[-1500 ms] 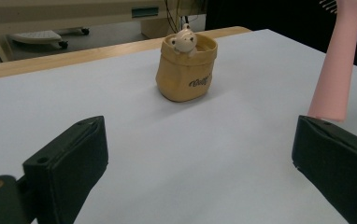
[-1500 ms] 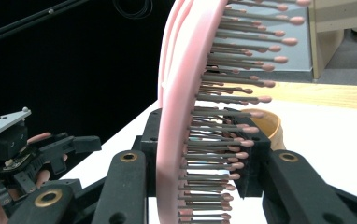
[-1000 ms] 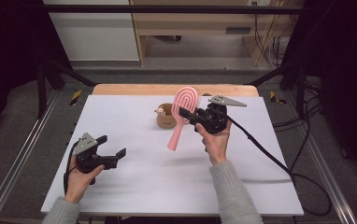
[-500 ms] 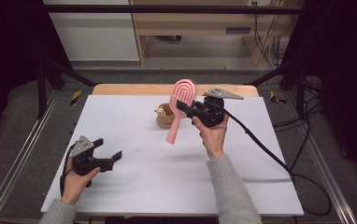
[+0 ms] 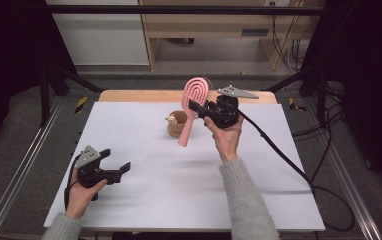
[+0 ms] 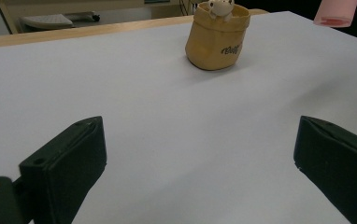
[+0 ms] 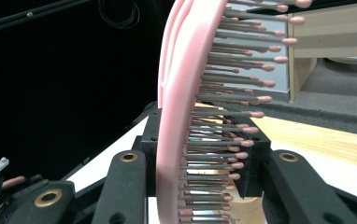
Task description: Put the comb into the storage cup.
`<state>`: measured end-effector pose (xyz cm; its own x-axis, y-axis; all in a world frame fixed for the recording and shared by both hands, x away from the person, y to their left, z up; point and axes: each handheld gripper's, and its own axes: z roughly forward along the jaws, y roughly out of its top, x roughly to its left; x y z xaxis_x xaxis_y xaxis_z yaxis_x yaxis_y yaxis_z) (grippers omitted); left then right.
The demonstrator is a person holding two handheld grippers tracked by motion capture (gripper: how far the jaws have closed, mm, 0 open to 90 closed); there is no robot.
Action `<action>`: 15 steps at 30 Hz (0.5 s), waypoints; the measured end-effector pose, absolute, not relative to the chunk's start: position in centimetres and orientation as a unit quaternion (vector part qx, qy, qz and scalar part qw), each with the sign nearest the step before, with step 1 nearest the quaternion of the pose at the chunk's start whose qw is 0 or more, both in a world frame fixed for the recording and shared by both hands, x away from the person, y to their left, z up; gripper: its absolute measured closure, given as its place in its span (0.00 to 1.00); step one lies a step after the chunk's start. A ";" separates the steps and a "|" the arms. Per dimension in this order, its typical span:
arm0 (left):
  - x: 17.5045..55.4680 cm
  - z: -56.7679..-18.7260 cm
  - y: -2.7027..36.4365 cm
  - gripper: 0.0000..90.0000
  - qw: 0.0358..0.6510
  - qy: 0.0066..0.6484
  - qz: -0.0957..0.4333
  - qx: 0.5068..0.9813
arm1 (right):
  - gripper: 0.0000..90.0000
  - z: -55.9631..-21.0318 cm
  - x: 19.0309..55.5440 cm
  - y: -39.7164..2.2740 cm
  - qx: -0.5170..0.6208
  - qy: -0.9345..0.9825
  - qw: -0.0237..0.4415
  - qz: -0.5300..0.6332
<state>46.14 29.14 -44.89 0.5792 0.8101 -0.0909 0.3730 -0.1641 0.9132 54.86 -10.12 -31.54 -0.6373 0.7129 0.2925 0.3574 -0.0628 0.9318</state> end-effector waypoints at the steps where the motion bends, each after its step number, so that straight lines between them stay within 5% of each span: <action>1: 46.1 -44.9 29.2 0.03 0.505 0.405 0.216 0.731 | 0.70 -31.4 55.0 -10.1 0.401 0.667 0.145 0.611; 15: 46.2 -45.0 29.1 0.03 0.502 0.403 0.212 0.735 | 0.70 -30.6 56.2 -9.6 0.405 0.659 0.151 0.616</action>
<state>46.19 29.13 -45.03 0.5850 0.8057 -0.0929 0.3801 -0.1712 0.9090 56.25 -9.63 -30.58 -0.6268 0.7195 0.2991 0.3472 -0.0858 0.9339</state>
